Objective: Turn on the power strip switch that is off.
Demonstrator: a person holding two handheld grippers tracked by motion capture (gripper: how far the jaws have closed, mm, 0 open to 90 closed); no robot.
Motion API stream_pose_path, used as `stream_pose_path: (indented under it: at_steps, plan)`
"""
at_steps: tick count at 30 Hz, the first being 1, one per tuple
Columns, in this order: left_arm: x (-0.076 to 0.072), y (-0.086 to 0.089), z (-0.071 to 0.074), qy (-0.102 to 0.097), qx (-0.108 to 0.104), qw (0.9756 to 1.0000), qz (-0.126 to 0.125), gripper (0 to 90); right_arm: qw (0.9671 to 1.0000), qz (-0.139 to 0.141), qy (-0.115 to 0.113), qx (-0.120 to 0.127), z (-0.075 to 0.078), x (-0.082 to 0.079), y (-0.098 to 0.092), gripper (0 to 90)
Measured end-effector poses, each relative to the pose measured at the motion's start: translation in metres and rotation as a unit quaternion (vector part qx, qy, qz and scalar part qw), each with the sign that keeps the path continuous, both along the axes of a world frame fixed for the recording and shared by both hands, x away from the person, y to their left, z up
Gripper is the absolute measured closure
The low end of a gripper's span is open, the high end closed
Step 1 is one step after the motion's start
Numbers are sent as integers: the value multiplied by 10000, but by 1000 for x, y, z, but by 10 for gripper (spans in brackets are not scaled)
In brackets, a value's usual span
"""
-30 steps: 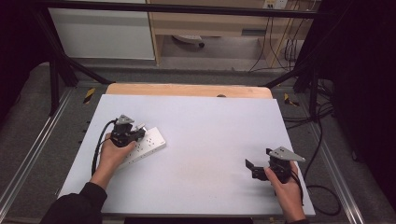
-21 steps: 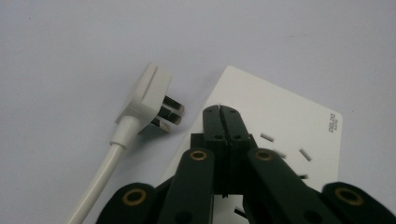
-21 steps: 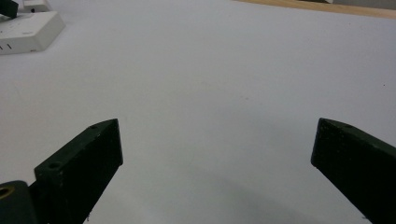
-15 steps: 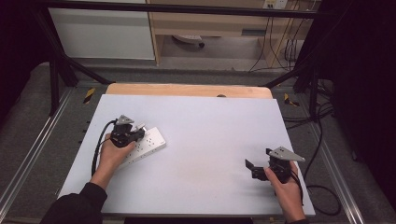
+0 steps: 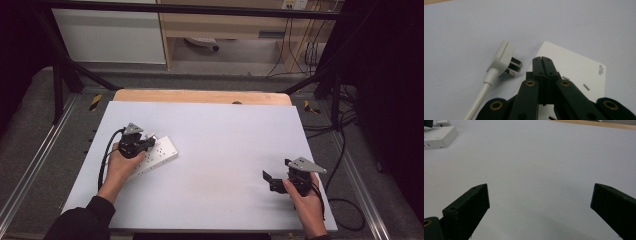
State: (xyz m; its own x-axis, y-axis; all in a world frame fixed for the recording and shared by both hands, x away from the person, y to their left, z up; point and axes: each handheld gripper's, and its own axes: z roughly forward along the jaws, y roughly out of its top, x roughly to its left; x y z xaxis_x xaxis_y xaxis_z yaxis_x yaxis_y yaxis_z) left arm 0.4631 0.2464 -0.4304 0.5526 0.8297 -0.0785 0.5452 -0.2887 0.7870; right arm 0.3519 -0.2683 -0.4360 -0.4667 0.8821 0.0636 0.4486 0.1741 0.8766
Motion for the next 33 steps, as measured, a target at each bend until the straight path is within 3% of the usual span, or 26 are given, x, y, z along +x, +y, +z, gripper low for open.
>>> stream_pose_path:
  at_steps: [12, 17, 25, 29, 33]
  plan:
    - [-2, -1, 2, -98, -101, 9999, -46, 900, 10000, 9, 8, -7, 0, 0, 1, 25]
    - [-3, -1, 3, -151, -134, 9998, -43, 856, 10000, 16, 9, -26, -1, 0, 1, 25]
    - [-4, -4, 5, -230, -312, 9992, -83, 748, 10000, 18, 24, -4, -1, 0, 1, 25]
    - [-6, -6, 6, -319, -364, 9988, -59, 640, 10000, 14, 3, -4, 0, 0, 0, 25]
    - [-7, -7, 9, -378, -562, 9977, -36, 556, 10000, 16, 5, -13, 0, 0, 1, 25]
